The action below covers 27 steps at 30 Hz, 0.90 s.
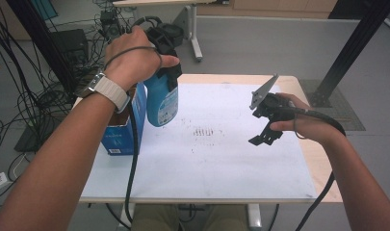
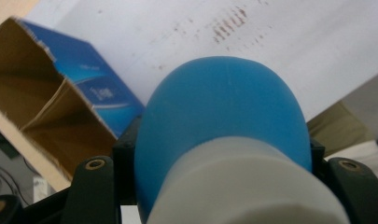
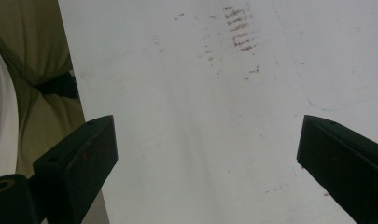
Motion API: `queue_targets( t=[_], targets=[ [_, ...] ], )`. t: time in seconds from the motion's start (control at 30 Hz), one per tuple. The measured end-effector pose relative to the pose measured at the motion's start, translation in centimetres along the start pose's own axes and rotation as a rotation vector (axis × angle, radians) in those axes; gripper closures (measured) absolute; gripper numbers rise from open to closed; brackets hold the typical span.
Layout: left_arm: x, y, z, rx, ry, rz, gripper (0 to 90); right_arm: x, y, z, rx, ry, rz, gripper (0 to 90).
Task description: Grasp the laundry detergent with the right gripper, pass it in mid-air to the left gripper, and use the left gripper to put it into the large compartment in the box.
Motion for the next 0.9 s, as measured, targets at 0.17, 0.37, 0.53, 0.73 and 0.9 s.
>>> queue_targets(
  t=[0.17,0.37,0.53,0.73,0.9],
  targets=[
    [0.2,-0.9,-0.5,0.018,-0.001,-0.077,39.3,0.0,0.4,-0.1,-0.005,0.001,-0.009,5.0],
    [0.2,-1.8,-1.2,0.031,0.006,-0.17,39.2,-0.2,0.8,-0.2,-0.005,-0.011,-0.012,5.3],
    [0.0,-2.8,-2.0,0.049,-0.019,-0.248,39.2,0.1,0.9,-0.2,-0.007,-0.007,-0.023,5.3],
    [-0.1,-4.1,-3.2,0.078,-0.033,-0.305,39.2,0.3,1.1,-0.2,-0.009,-0.009,-0.029,5.4],
    [-0.3,-5.2,-4.1,0.084,-0.032,-0.351,39.3,0.2,1.4,-0.4,-0.01,-0.008,-0.028,5.4]
  ],
)
Point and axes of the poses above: each handheld gripper's, and its own axes: z roughly forward along the jaws, x roughly out of its top, y roughly to its right, the point moved 9 cm from there along z, roughly forward along the jaws, and after that the axes turned 10 degrees about y, right-handed, at the moved point
